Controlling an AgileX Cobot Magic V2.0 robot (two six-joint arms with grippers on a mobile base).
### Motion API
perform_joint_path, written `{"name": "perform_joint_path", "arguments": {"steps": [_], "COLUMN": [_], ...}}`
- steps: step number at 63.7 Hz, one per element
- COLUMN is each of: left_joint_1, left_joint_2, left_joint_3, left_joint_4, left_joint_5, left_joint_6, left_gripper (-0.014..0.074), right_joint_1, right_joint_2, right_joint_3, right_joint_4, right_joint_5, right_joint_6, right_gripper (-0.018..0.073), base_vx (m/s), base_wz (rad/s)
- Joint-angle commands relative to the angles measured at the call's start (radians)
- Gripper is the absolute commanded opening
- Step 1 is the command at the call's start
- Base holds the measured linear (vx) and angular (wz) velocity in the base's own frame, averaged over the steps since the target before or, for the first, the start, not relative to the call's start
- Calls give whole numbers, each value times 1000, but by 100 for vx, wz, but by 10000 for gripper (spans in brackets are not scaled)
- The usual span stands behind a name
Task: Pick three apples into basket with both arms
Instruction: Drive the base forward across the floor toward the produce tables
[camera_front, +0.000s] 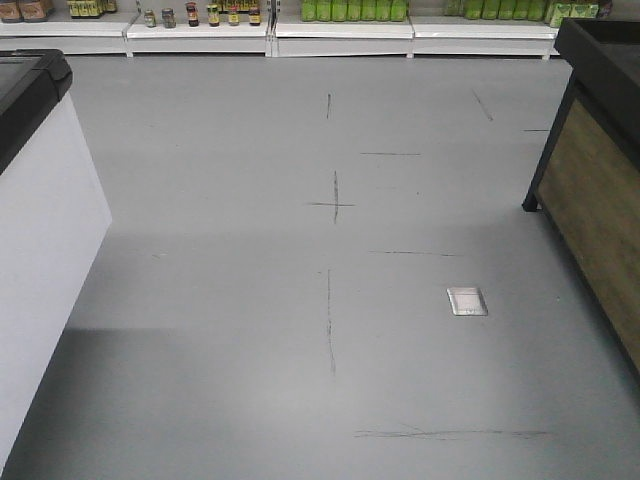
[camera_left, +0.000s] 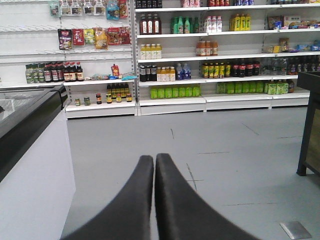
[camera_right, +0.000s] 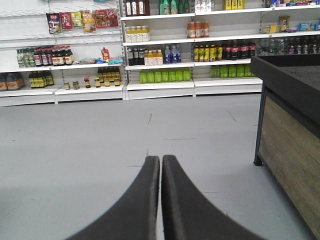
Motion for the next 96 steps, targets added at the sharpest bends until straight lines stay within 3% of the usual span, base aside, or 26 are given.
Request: {"name": "perform_joint_path", "arguments": {"steps": [1, 96], "left_joint_1": [0, 0], "left_joint_2": [-22, -22], "left_joint_3": [19, 19], "left_joint_4": [-2, -2], "left_joint_5": [-71, -71], "left_joint_6": [-6, -6], "left_gripper": [-7, -7], "right_joint_1": [-4, -4], "right_joint_2": [-10, -10], "right_joint_3": [14, 14], "right_joint_4": [-11, -11], "right_joint_5": [-81, -82], "right_joint_6": [1, 1], "right_gripper": [-3, -3], "base_vx": [6, 17], "base_wz": [2, 0]}}
